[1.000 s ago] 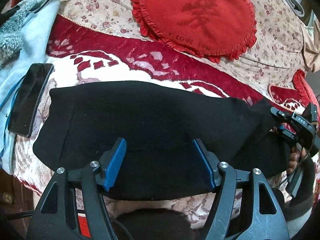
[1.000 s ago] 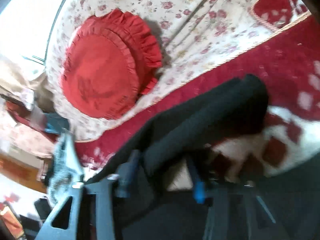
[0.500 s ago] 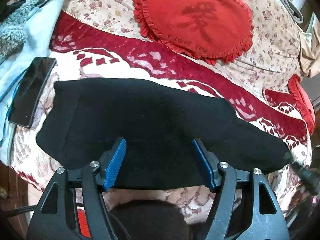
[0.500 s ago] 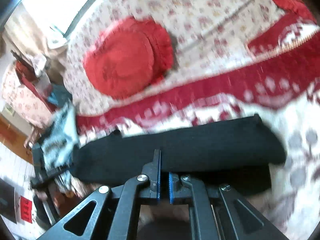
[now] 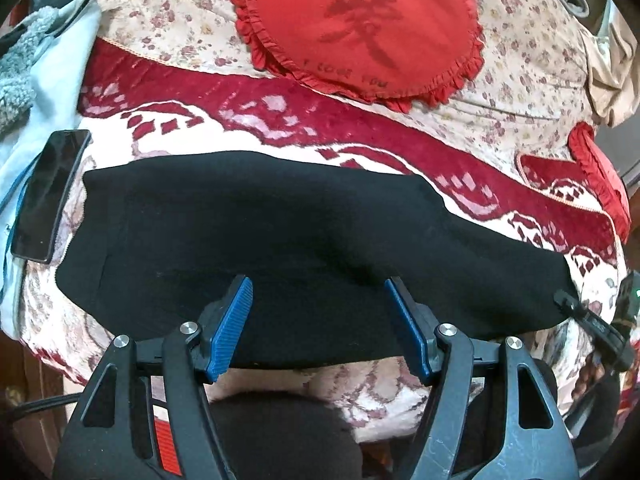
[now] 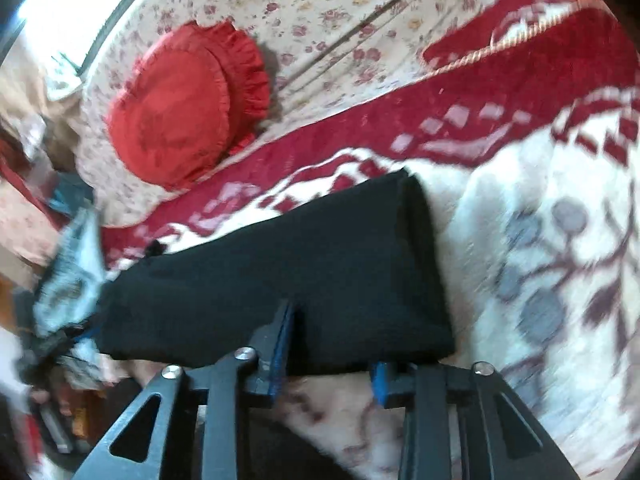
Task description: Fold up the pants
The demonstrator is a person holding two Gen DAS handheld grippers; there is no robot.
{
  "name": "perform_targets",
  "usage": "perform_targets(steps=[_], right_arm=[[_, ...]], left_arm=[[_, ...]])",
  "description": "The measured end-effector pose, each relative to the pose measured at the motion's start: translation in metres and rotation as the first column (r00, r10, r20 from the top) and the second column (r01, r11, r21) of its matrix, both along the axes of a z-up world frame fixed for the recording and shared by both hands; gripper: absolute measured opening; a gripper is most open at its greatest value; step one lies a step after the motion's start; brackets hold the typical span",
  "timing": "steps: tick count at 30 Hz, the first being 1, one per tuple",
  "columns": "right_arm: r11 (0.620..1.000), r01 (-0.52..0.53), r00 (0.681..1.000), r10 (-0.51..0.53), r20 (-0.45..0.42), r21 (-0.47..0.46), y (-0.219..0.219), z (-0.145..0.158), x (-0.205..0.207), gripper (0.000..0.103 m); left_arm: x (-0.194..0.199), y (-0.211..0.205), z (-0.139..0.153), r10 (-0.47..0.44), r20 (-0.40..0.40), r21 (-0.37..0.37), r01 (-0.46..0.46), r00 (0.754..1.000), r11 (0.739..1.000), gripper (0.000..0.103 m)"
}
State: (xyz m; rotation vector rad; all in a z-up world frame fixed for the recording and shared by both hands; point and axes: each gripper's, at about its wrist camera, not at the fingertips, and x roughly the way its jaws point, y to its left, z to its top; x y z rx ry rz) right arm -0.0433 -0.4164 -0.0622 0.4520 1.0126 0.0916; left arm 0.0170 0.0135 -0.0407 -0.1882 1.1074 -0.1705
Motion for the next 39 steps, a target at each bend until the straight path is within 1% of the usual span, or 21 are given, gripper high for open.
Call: perform_targets(steps=[1,4,6,8,11,13,16,17,20,23,25,29,32,34,36,39], right_arm=[[0.999,0.008,1.000,-0.007,0.007,-0.046,-0.001,0.000,0.002,0.015],[0.992,0.019,1.000,-0.019,0.004,-0.125,-0.008,-0.003,0.001,0.015],[0.993,0.027,1.000,-0.027,0.004,-0.116,-0.011,-0.007,-0.002,0.014],[0.992,0.051,0.999,-0.051,0.007,-0.118,-0.015,-0.003,-0.008,0.015],[0.977,0.106,0.994,-0.104,0.024,-0.185,-0.019,0.015,-0.017,0.016],[0.981,0.096,0.995,-0.089,0.049,-0.171,-0.017,0.027,-0.020,0.016],[0.990,0.021,0.996,-0.008,0.092,-0.140,0.004,0.044,-0.016,0.016],[0.992,-0.026,0.994,0.038,0.099,-0.126,0.017,0.047,-0.011,0.016],[0.988,-0.139,0.984,0.146,0.104,-0.069,0.055,0.043,0.005,0.017],[0.976,-0.219,0.971,0.220,0.089,-0.015,0.086,0.032,0.021,0.021],[0.957,-0.289,0.955,0.289,0.070,-0.012,0.115,0.026,0.032,0.026],[0.906,-0.420,0.907,0.421,0.019,-0.052,0.173,0.015,0.053,0.026],[0.881,-0.465,0.885,0.466,-0.019,-0.087,0.198,0.004,0.067,0.026],[0.873,-0.473,0.881,0.469,-0.055,-0.120,0.206,-0.006,0.077,0.026],[0.877,-0.460,0.888,0.456,-0.066,-0.136,0.207,-0.013,0.086,0.026],[0.899,-0.427,0.904,0.424,-0.051,-0.094,0.195,-0.012,0.097,0.026]], left_arm=[[0.000,-0.004,0.000,-0.012,0.000,0.004,0.012,1.000,1.000,0.068],[0.000,-0.011,-0.002,-0.025,-0.002,0.011,0.025,1.000,1.000,0.068],[0.001,-0.016,-0.007,-0.030,-0.014,0.009,0.030,0.999,1.000,0.068],[0.001,-0.019,-0.009,-0.035,-0.019,0.007,0.035,0.999,0.999,0.068],[-0.002,-0.025,-0.009,-0.049,-0.010,0.023,0.049,0.999,0.999,0.068],[-0.002,-0.028,-0.009,-0.050,-0.001,0.035,0.050,0.999,0.998,0.068],[-0.001,-0.030,-0.009,-0.045,0.000,0.037,0.045,0.999,0.998,0.068],[0.000,-0.031,-0.010,-0.042,-0.004,0.040,0.042,0.999,0.998,0.068],[0.007,-0.033,-0.009,-0.032,-0.001,0.045,0.032,0.999,0.998,0.068],[0.021,-0.039,-0.012,-0.030,-0.010,0.069,0.030,1.000,0.997,0.068],[0.029,-0.044,-0.016,-0.033,-0.018,0.077,0.034,0.999,0.996,0.068],[0.042,-0.058,-0.024,-0.050,-0.024,0.102,0.052,0.998,0.993,0.068],[0.050,-0.063,-0.029,-0.052,-0.024,0.126,0.055,0.998,0.991,0.068],[0.054,-0.065,-0.031,-0.053,-0.021,0.133,0.055,0.998,0.990,0.068],[0.057,-0.065,-0.032,-0.052,-0.020,0.134,0.055,0.998,0.990,0.068],[0.063,-0.066,-0.033,-0.047,-0.012,0.131,0.048,0.999,0.990,0.071]])
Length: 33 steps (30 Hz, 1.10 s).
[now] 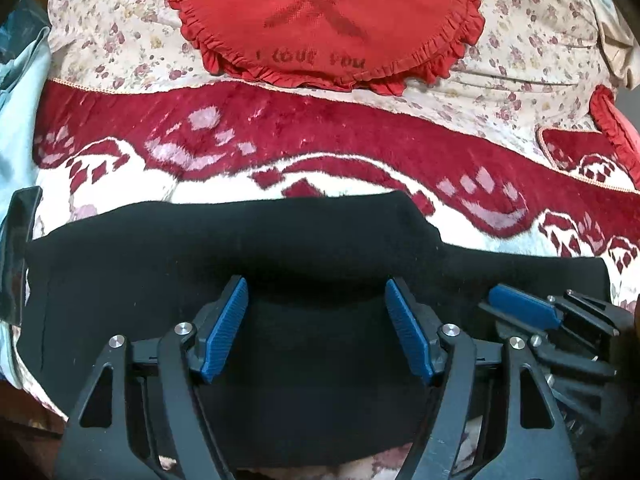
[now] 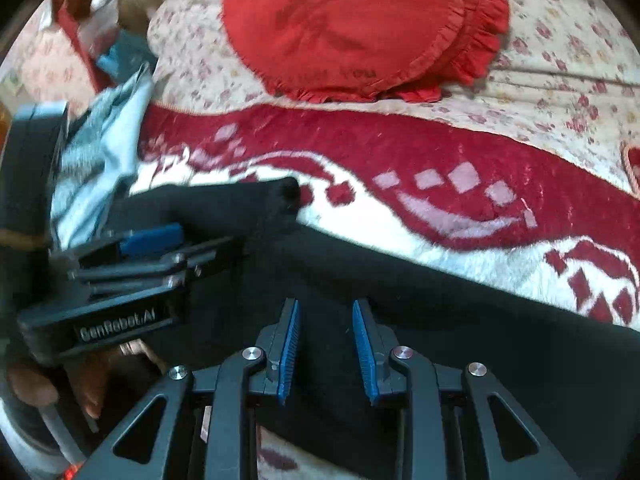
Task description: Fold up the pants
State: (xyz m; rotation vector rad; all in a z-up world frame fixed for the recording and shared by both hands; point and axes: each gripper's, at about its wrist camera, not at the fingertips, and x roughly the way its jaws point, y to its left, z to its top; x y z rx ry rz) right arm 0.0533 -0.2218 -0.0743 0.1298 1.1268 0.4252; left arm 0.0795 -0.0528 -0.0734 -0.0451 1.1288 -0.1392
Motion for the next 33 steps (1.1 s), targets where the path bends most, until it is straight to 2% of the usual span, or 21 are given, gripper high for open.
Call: perform_targets(steps=[4,9,15,21,24,26,30,33], right_arm=[[1.000,0.029,1.000,-0.029,-0.001,0.008,-0.009,0.004,0.005,0.026],[0.997,0.063,0.998,-0.062,0.026,-0.039,-0.026,0.016,-0.011,0.028],[0.986,0.144,0.989,-0.140,0.046,-0.086,-0.074,0.023,-0.040,0.032],[0.965,0.246,0.969,-0.244,0.027,-0.092,-0.128,0.013,-0.064,0.034],[0.962,0.271,0.962,-0.270,0.031,-0.030,-0.147,0.011,-0.075,0.034],[0.960,0.281,0.959,-0.281,0.034,-0.010,-0.153,0.013,-0.081,0.034],[0.952,0.302,0.953,-0.300,0.052,-0.050,-0.165,0.020,-0.096,0.036],[0.943,0.331,0.943,-0.328,0.065,-0.040,-0.184,0.025,-0.113,0.038]], left_arm=[[-0.002,-0.001,0.004,0.003,0.007,0.000,-0.003,1.000,1.000,0.072],[-0.013,0.000,0.010,-0.004,0.006,-0.007,0.004,1.000,1.000,0.072],[-0.029,-0.003,0.023,-0.011,0.030,-0.018,0.011,0.999,1.000,0.072],[-0.040,-0.009,0.028,-0.023,0.035,-0.020,0.024,0.999,1.000,0.072],[-0.043,-0.017,0.024,-0.048,0.018,-0.022,0.048,0.999,0.999,0.072],[-0.042,-0.026,0.014,-0.081,-0.027,-0.036,0.080,0.996,0.996,0.072],[-0.045,-0.045,0.008,-0.126,-0.046,-0.003,0.126,0.991,0.992,0.072],[-0.044,-0.058,0.016,-0.169,-0.041,-0.022,0.168,0.985,0.986,0.072]])
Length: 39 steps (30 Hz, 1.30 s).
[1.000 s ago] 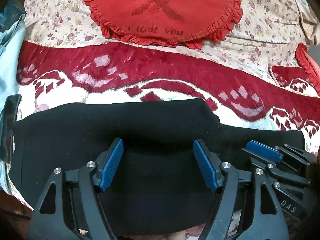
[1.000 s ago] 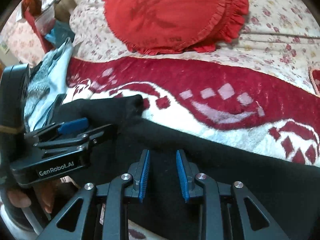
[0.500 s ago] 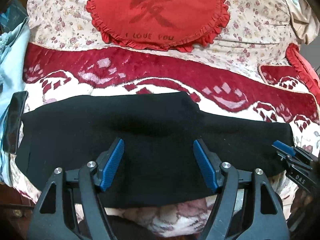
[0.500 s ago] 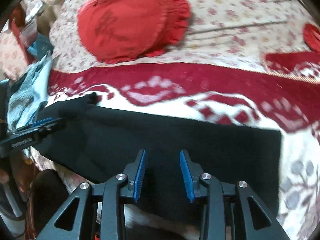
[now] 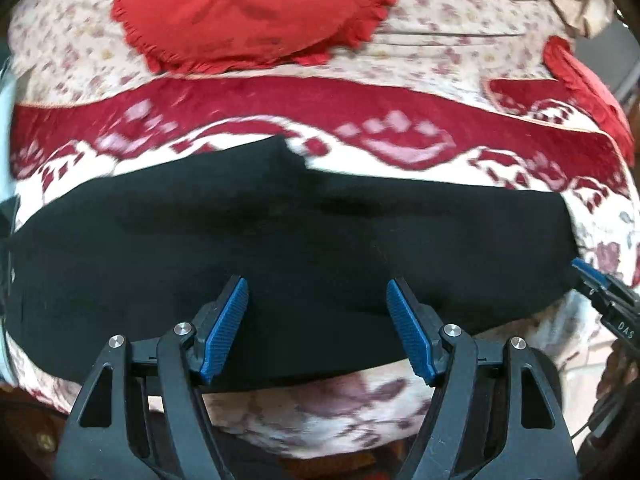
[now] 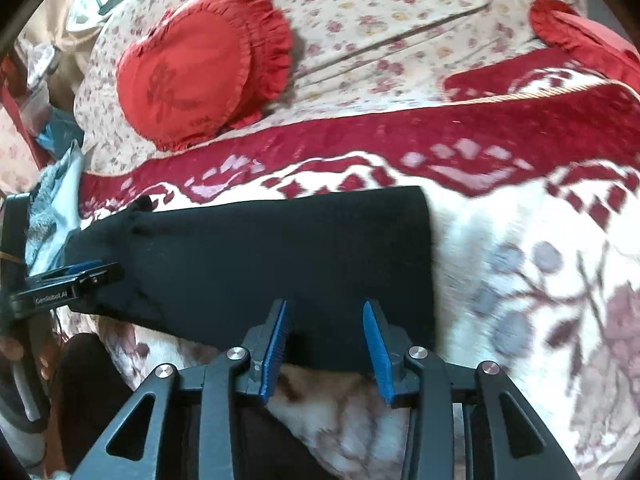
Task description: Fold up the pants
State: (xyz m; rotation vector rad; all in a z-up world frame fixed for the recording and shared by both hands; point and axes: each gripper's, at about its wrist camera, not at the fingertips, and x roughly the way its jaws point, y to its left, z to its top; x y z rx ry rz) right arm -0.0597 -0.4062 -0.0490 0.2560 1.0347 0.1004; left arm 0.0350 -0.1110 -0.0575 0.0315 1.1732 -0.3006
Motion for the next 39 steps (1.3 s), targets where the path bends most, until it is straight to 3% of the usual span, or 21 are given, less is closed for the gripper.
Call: perform_targets(steps=[8,15,22,29,34,35,38,39], right_arm=[[0.996,0.070,0.997,-0.071,0.010,0.053,-0.039,-0.007,-0.020,0.046],[0.987,0.065,0.998,-0.068,0.017,0.145,-0.045,-0.025,-0.019,0.047],[0.974,0.054,0.997,-0.066,0.050,0.218,-0.052,-0.038,-0.026,0.048],[0.959,0.053,0.991,-0.084,0.102,0.277,-0.056,-0.043,-0.028,0.051],[0.946,0.063,0.984,-0.112,0.140,0.317,-0.059,-0.046,-0.032,0.052],[0.942,0.070,0.981,-0.125,0.149,0.329,-0.059,-0.047,-0.033,0.052],[0.928,0.072,0.976,-0.141,0.165,0.365,-0.061,-0.050,-0.032,0.046],[0.930,0.072,0.976,-0.140,0.167,0.360,-0.060,-0.050,-0.032,0.037]], left_arm=[[0.008,-0.075,0.015,-0.192,0.004,-0.050,0.192,0.981,0.980,0.072],[0.019,-0.149,0.013,-0.360,0.006,-0.057,0.360,0.933,0.931,0.072],[0.026,-0.215,0.004,-0.438,-0.012,-0.081,0.436,0.899,0.896,0.072],[0.023,-0.267,-0.009,-0.488,-0.020,-0.049,0.486,0.873,0.872,0.072],[0.018,-0.289,-0.025,-0.527,0.002,0.044,0.526,0.850,0.849,0.071],[0.016,-0.290,-0.027,-0.531,0.015,0.058,0.529,0.847,0.846,0.069],[0.009,-0.293,-0.026,-0.562,0.050,0.073,0.558,0.826,0.827,0.047],[0.008,-0.294,-0.027,-0.570,0.036,0.049,0.569,0.821,0.821,0.024]])
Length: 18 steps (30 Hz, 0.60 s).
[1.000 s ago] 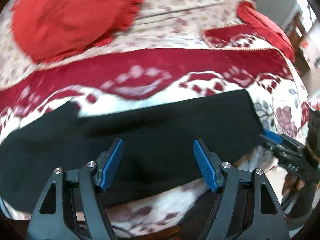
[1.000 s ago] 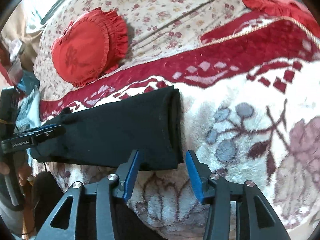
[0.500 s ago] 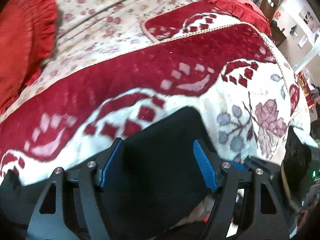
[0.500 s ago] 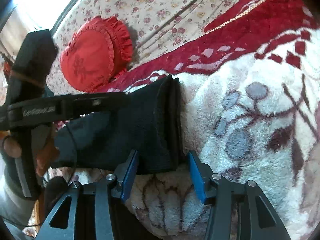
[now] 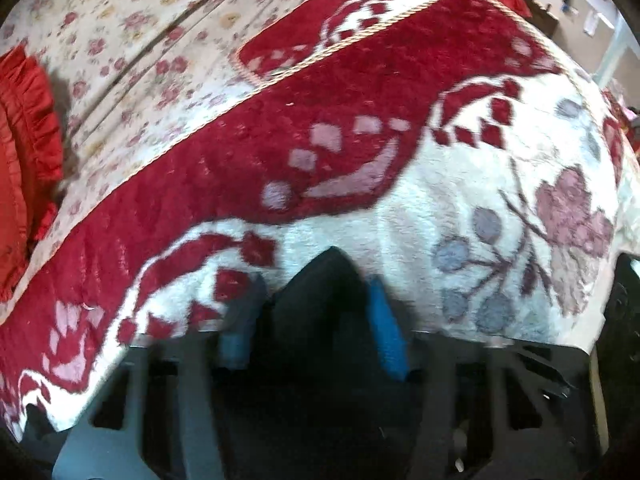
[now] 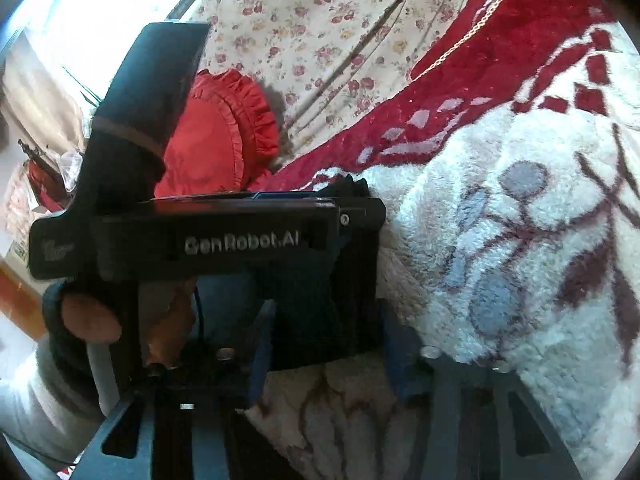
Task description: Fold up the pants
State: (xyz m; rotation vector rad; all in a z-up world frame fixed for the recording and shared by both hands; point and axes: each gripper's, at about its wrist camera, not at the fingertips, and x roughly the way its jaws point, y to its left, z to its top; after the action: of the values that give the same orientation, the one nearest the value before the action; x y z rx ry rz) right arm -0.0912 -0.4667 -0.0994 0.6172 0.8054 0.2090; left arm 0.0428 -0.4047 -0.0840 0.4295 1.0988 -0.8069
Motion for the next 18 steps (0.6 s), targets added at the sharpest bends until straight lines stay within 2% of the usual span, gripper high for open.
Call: perform_targets(steps=[1,4,9,14,18], right_arm=[[1.000,0.007,1.000,-0.007,0.002,0.001,-0.001,-0.001,0.001,0.029],[0.998,0.015,1.000,-0.016,0.012,0.061,-0.005,0.001,0.005,0.018],[0.999,-0.035,0.998,0.035,0.059,0.004,0.014,0.034,0.006,0.017],[0.993,-0.113,0.985,0.116,0.127,-0.024,0.046,0.075,0.015,0.016],[0.977,-0.205,0.965,0.212,0.155,-0.060,0.091,0.102,0.029,0.016]], left_arm=[[0.000,0.001,0.000,0.008,-0.014,-0.002,-0.008,1.000,1.000,0.023],[0.000,0.009,0.005,0.014,-0.016,-0.022,-0.014,1.000,1.000,0.017],[0.003,0.041,0.038,0.039,-0.028,-0.110,-0.042,0.999,0.993,0.016],[0.011,0.105,0.090,0.088,-0.003,-0.206,-0.087,0.996,0.975,0.016],[0.016,0.154,0.112,0.135,0.032,-0.229,-0.124,0.990,0.965,0.016]])
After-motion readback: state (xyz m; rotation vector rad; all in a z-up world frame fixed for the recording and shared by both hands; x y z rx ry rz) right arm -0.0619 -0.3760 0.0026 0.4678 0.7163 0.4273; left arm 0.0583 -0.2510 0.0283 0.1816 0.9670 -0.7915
